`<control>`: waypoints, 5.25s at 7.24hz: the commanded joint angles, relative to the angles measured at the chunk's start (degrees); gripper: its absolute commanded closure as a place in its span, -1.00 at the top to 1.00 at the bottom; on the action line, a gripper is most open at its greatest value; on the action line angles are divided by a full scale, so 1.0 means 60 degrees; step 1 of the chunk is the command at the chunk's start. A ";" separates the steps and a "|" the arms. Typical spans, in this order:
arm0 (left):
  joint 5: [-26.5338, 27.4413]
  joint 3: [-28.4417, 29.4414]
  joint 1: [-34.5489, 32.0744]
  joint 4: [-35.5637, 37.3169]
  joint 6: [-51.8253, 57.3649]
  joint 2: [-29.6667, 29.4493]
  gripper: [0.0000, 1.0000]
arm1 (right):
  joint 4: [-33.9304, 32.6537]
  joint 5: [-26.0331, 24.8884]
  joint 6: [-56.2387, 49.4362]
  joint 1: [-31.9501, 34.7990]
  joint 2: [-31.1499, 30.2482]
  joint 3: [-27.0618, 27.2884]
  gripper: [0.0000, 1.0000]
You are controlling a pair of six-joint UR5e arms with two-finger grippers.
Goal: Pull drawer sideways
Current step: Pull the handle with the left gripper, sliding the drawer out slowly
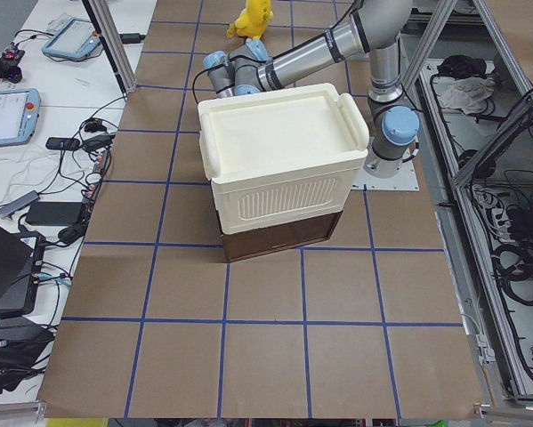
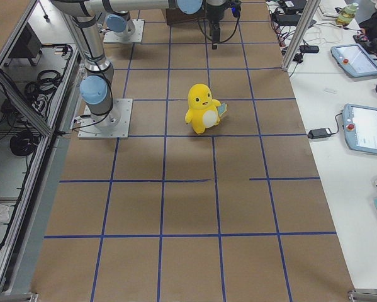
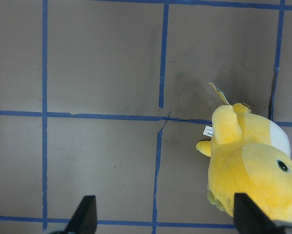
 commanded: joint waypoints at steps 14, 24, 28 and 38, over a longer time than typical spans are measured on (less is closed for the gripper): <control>-0.0192 0.0175 -0.0010 -0.0134 -0.0159 0.0001 -0.69 | 0.0000 -0.0009 0.0003 0.0000 0.0000 0.0000 1.00; -0.0485 0.0454 -0.0406 -0.0529 -0.0497 -0.0014 -0.69 | 0.0000 0.0005 0.0003 0.0000 0.0000 0.0000 1.00; -0.0515 0.0600 -0.0582 -0.0558 -0.0585 -0.0101 -0.69 | 0.0000 -0.0009 0.0003 0.0000 0.0000 0.0000 1.00; -0.0838 0.1054 -0.0919 -0.0998 -0.1025 -0.0292 -0.76 | 0.0000 0.0005 0.0003 0.0000 0.0000 0.0000 1.00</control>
